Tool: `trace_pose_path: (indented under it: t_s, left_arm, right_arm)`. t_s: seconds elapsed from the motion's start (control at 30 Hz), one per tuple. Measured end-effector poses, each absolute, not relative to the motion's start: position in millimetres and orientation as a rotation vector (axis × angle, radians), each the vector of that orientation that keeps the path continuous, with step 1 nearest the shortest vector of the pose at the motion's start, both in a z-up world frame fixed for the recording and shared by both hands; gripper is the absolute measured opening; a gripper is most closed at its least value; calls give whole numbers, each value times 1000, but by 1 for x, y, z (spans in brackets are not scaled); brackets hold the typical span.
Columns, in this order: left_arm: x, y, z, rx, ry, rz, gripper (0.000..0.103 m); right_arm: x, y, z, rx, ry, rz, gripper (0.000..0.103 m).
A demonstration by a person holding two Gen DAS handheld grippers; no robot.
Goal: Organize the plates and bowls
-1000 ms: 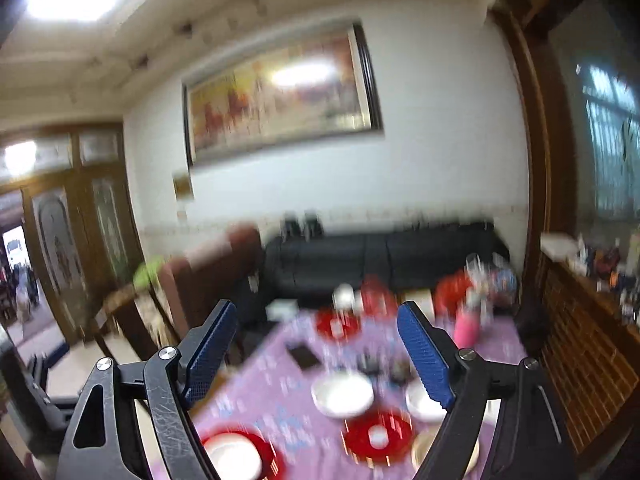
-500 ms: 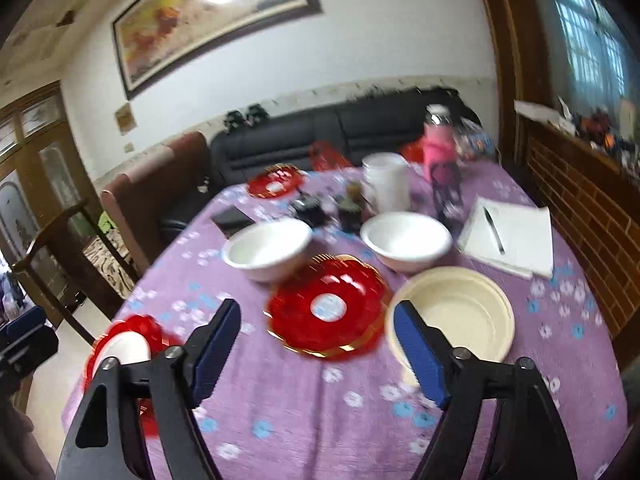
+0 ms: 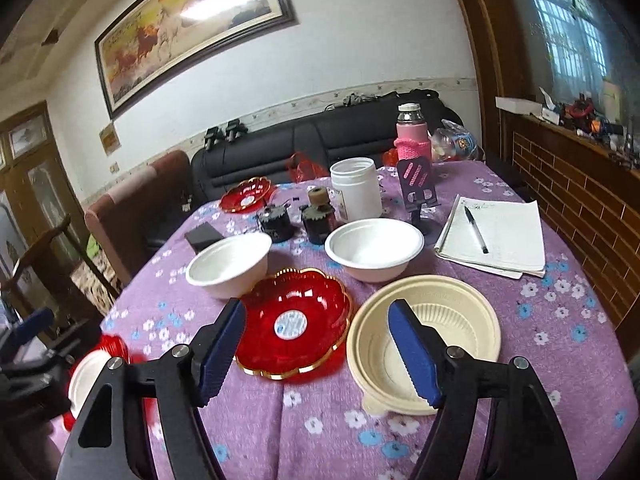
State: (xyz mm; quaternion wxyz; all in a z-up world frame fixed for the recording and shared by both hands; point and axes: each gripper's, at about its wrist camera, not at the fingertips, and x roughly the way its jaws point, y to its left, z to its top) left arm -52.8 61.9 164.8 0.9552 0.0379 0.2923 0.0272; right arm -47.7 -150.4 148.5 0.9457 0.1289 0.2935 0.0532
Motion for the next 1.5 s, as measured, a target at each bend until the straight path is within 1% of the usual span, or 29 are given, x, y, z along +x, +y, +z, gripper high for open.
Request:
trace_pose_path:
  t_s: [0.1,0.27,0.37,0.43,0.57,0.83,1.2,1.43,1.5]
  left_arm:
    - [-37,58,161,59,590,64,103]
    - [-5,60,147,-39,624,78,103]
    - [12,58,134,-91,649,63,103]
    - [21,55,126,-93,655,62,103]
    - [38,55,108,-96,658,68,103]
    - [57,63,78,-110,757,30,103]
    - [52,61,77,-64,719,50,103]
    - [66,79,66,-145,782,45,103]
    - [71,90,62,-216,822,15,103]
  right_arm:
    - [-31,-151,151,298,587,98,78]
    - [-6,-154,153,371,513,75,78]
    - [1,-155,142,374,456,37,78]
    - [5,-156,130,367,450,-3,78]
    - [16,-155,108,306,501,-21,78]
    - [24,-157,89,296,571,-10,78]
    - [24,-152,76,303,616,-10,78]
    - [25,-144,75,282,626,16,78]
    - [27,-146,77,311,638,22,75]
